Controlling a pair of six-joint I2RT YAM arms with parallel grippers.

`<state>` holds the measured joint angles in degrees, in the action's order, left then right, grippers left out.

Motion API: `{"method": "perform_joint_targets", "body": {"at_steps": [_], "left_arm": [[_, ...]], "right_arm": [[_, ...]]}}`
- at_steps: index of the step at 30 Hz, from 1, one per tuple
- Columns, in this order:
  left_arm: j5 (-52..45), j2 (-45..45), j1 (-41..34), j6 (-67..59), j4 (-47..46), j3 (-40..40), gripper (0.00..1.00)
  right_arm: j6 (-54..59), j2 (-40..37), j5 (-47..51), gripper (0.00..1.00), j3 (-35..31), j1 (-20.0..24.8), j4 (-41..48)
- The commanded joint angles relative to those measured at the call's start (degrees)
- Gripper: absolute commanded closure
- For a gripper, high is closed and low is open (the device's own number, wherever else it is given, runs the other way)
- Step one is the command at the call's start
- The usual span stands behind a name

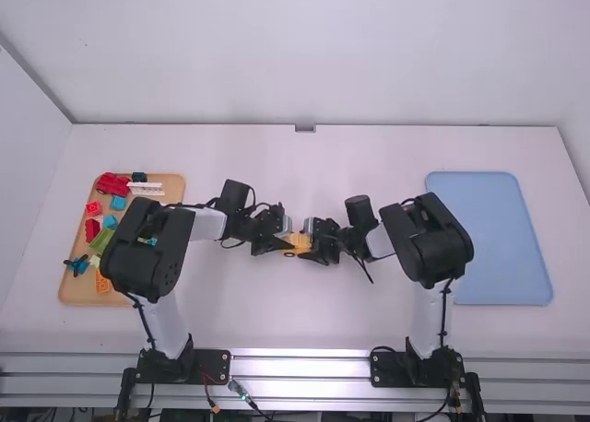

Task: Assemble lego blocks to make yellow taxi

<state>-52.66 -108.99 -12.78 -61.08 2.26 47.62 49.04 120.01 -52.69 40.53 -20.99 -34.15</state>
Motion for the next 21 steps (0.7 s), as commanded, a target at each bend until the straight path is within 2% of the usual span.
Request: {"method": "perform_joint_targets", "body": {"at_steps": [1, 8, 11, 15, 16, 21], "left_arm": [[1.1, 0.7, -0.4, -0.2, -0.7, -0.9, 0.88], [1.1, 0.7, -0.4, -0.2, -0.7, -1.0, 0.84], [1.1, 0.7, -0.4, -0.2, -0.7, -1.0, 0.68], [1.1, 0.7, -0.4, -0.2, -0.4, -1.0, 0.53], [1.1, 0.7, -0.4, -0.1, -0.4, -1.0, 0.46], [1.2, 0.7, -0.4, 0.2, 0.0, -1.0, 0.44]], "right_arm": [[-0.1, 0.8, 0.0, 0.36, 0.4, -0.1, -0.3], [-0.1, 0.8, 0.0, 0.36, 0.4, -0.1, -0.3], [-0.1, 0.8, 0.0, 0.36, 0.4, -0.1, -0.3], [-0.1, 0.8, 0.0, 0.36, 0.4, -0.1, -0.2], [-0.1, 0.8, 0.0, 0.36, 0.4, -0.1, -0.2], [-0.2, 0.8, 0.0, 0.36, 0.4, -0.1, 0.0]]}}
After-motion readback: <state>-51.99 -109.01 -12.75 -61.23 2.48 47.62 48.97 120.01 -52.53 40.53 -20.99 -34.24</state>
